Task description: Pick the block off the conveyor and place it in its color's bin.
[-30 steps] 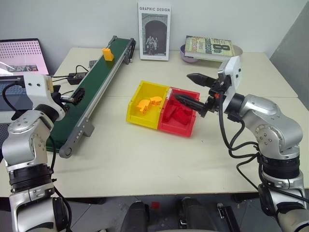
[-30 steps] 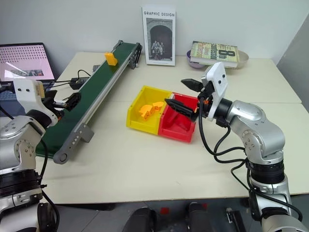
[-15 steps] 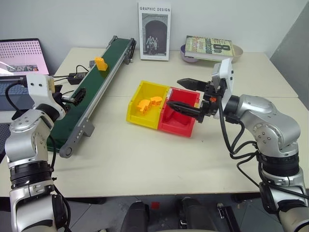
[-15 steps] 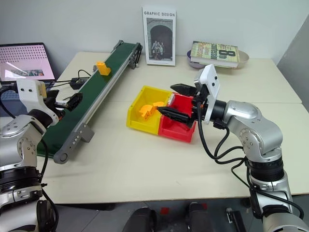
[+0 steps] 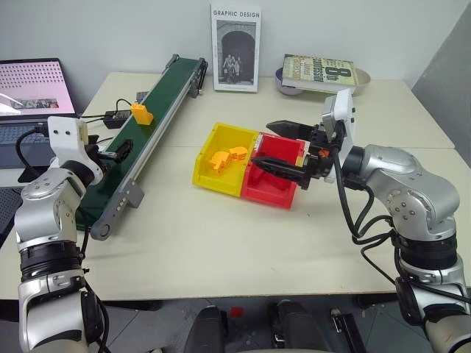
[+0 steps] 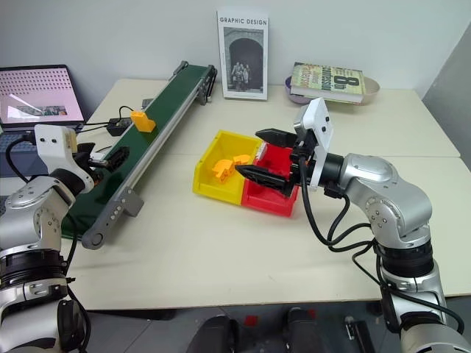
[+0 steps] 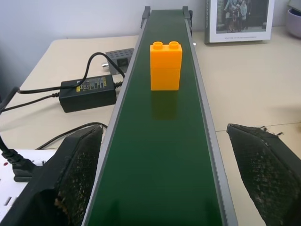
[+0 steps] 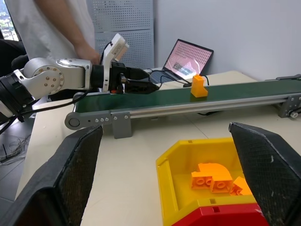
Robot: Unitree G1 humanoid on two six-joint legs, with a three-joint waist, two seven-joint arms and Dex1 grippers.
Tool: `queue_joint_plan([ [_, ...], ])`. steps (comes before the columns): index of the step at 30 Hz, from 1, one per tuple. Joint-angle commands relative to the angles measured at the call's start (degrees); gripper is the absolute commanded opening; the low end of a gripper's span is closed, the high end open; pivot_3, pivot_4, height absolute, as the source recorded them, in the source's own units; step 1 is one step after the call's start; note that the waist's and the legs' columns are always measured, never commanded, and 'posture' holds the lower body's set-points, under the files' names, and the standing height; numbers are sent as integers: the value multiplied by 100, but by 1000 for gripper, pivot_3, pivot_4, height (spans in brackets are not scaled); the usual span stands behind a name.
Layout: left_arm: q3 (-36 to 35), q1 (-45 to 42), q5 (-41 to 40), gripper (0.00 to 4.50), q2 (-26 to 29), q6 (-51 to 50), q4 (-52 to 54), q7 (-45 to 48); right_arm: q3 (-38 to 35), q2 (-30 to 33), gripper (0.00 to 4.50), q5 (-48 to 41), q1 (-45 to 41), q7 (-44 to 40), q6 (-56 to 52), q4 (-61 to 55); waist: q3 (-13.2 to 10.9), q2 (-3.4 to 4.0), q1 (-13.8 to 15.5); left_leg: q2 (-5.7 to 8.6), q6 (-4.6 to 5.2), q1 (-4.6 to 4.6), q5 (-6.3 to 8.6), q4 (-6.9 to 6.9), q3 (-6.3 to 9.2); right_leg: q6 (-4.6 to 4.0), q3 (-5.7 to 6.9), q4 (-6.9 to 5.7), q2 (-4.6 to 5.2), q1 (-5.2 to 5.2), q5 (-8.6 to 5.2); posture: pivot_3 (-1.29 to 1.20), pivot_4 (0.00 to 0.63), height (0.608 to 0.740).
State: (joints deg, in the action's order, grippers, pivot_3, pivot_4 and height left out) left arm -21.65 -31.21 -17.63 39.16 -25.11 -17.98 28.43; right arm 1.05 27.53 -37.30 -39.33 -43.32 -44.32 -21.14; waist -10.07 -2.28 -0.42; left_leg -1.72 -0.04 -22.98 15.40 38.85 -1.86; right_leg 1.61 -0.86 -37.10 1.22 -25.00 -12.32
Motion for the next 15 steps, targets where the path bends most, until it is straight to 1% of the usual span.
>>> queue_joint_plan([
  [1, 20, -152, 44, 4411, 139, 222, -19, 58, -114, 47, 4500, -181, -49, 13, -19, -265, 0, 0, 1, 0, 0, 0, 0, 0, 1, 0, 1, 0, 0, 0, 0, 0, 150, 740],
  [15, 173, -100, 228, 4411, 200, 260, -297, 117, -133, 91, 4500, -440, -34, 68, -253, -470, 0, 0, 1, 0, 0, 0, 0, 0, 0, 0, 0, -1, 0, 0, 0, 0, 150, 740],
])
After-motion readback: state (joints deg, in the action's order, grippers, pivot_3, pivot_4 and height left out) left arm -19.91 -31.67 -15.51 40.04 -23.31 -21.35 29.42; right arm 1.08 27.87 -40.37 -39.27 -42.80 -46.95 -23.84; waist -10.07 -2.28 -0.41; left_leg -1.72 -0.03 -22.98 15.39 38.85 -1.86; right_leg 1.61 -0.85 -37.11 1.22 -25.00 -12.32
